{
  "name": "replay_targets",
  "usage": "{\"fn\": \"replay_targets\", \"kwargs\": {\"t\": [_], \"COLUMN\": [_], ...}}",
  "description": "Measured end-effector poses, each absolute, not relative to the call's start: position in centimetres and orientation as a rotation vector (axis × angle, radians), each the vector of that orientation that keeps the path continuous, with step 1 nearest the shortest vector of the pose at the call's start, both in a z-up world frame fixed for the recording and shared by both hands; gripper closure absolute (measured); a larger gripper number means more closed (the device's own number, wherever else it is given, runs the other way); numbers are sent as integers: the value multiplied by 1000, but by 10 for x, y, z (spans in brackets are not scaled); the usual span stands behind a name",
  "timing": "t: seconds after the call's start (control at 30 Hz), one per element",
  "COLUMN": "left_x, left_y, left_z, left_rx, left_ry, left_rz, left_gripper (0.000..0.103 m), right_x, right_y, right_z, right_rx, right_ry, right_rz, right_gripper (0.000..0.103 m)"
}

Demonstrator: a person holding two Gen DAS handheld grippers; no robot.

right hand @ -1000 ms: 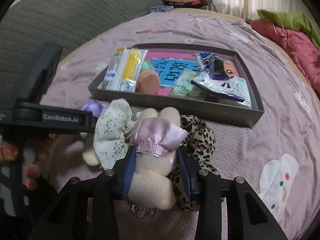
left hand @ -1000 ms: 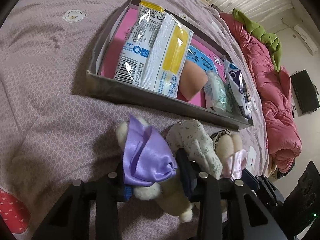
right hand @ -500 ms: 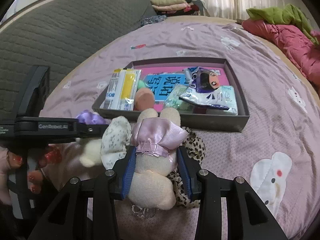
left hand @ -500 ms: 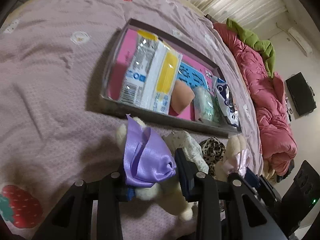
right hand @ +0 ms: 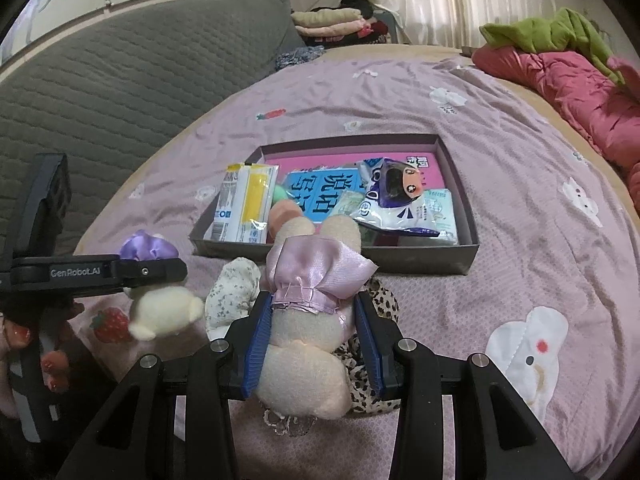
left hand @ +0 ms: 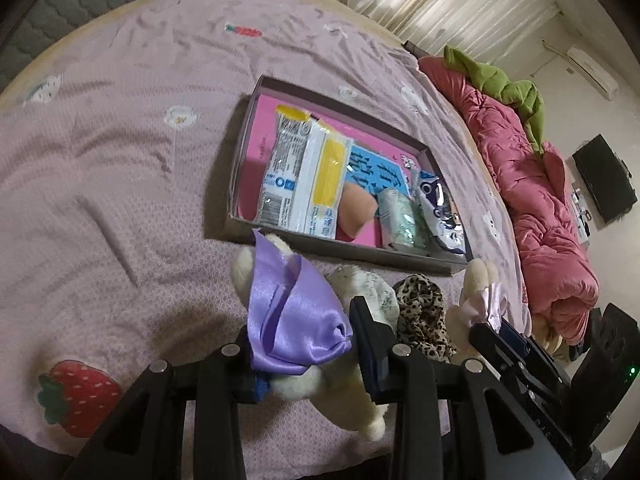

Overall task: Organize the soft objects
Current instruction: 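Lift and carry the bear and bunny over the box with both tools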

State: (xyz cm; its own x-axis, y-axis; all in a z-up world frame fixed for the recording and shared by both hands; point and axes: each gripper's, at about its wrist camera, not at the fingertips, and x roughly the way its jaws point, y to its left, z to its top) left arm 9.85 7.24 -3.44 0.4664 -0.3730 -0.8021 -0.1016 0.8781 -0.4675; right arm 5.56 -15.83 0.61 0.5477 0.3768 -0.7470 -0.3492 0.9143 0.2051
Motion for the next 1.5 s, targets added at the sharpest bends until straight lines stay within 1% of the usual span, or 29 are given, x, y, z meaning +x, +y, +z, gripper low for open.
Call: {"fn": "replay_targets", "kwargs": {"t": [0.47,0.83,1.1,1.5], "left_x": [90,102,116,136], "left_y": [55,44,46,38], "left_z": [-4,18,33,44], "left_rx": [-398,-332,-333,-291], "left_ry": [1046,1011,973,954], "left_rz": [-232,-262,-252,-248], "left_gripper": [68,68,68,68], "right_x": [47,55,64,82], "right_y": [-165,-169,-171,-164], "right_z": [32,52,61,73], "right_rx": [22,27,37,35], "right_ry": [823,769,747,718], "right_rz": [419,408,396,397], "right_gripper": [60,60,60,60]}}
